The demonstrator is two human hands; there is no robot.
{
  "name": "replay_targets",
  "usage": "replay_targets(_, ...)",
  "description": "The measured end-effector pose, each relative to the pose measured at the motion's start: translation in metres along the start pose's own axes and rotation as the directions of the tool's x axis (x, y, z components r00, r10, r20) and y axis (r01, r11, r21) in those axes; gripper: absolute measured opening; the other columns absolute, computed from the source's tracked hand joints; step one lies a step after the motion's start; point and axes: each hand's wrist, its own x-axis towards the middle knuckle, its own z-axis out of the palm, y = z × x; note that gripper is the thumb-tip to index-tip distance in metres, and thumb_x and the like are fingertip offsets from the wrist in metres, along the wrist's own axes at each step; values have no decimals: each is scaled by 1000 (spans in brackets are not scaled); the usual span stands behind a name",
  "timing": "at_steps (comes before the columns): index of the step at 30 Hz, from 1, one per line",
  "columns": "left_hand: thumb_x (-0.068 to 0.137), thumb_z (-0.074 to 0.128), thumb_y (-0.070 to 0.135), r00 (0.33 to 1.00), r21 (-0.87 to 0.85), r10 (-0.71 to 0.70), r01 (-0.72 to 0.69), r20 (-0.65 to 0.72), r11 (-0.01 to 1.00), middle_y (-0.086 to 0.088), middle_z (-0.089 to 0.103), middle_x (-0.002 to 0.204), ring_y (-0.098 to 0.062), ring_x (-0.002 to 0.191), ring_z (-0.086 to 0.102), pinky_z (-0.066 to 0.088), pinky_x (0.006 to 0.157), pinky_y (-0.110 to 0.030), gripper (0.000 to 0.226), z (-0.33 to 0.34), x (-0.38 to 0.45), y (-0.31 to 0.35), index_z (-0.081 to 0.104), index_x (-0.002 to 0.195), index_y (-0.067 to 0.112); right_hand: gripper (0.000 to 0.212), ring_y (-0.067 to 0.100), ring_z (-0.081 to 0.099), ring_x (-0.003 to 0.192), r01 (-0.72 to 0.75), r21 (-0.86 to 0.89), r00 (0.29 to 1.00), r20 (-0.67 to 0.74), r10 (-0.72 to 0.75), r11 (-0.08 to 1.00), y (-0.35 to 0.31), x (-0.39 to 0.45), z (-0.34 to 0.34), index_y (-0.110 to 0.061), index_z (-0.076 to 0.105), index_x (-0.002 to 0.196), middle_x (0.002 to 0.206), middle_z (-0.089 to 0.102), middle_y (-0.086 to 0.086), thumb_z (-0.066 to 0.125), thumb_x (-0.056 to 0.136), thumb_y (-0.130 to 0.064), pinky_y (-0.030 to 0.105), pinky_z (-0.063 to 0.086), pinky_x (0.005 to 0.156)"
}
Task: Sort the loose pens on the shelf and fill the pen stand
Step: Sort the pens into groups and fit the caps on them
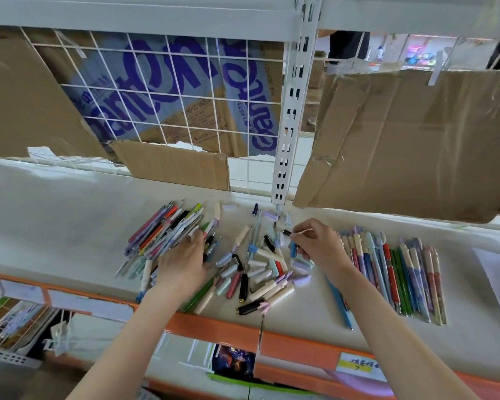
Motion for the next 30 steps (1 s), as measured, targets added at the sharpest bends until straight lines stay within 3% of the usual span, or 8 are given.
replay_targets(5,92,52,37,1000,14,13,-13,-3,1000,-4,48,119,-23,102,55,46,77,-32,34,5,-2,1,47,121,18,11,4,56,49,-4,109,998,67,-3,994,5,-4,8,-5,63,99,64,65,-1,60,88,-3,17,47,50)
replay_targets(11,96,45,37,998,164,66,-63,-14,984,-3,49,114,-22,102,55,39,72,-29,27,9,-1,6,52,110,15,7,0,57,50,69,55,988,137,-76,996,3,-20,23,-12,62,91,66,65,-1,60,90,-6,16,45,50)
replay_targets(14,95,47,25,976,44,137,-131,-168,990,-10,58,102,-26,92,56,42,69,-32,22,10,-4,6,52,104,5,3,-1,54,48,141,27,979,145,-143,990,4,-27,33,-10,61,92,64,63,-4,60,90,-8,16,43,52)
replay_targets(17,95,47,12,925,-216,198,-277,-325,936,-12,61,76,-27,64,58,42,53,-39,8,1,-12,10,46,94,5,8,4,58,54,136,180,991,-22,-134,974,-1,-26,29,-14,61,90,68,67,-2,59,90,-6,22,48,53)
replay_targets(19,97,43,12,930,-365,215,-319,-298,874,-5,56,68,-22,56,54,42,52,-40,4,-5,-20,17,40,94,11,10,7,60,58,147,343,984,-148,-101,928,-7,-24,22,-14,61,90,70,68,0,58,90,-5,21,49,54)
replay_targets(22,97,42,13,936,-422,250,-337,-249,842,2,46,61,-14,50,43,32,47,-27,7,-3,-27,25,37,93,16,7,7,61,61,206,492,970,-214,-112,846,-17,-23,14,-10,61,91,69,69,-1,57,91,-5,16,48,57)
replay_targets(24,98,41,14,939,-421,259,-334,-225,844,5,46,63,-7,52,44,32,46,-19,7,-1,-28,28,36,94,16,7,7,60,61,245,498,964,-219,-152,832,-21,-26,13,-11,61,91,69,69,-1,57,91,-5,16,48,57)
replay_targets(30,98,41,13,940,-444,258,-333,-222,832,9,47,66,-4,53,46,38,51,-16,5,-3,-29,30,37,95,14,11,9,59,61,312,449,946,-233,-227,837,-23,-27,13,-16,59,89,67,69,-2,58,90,-4,18,47,57)
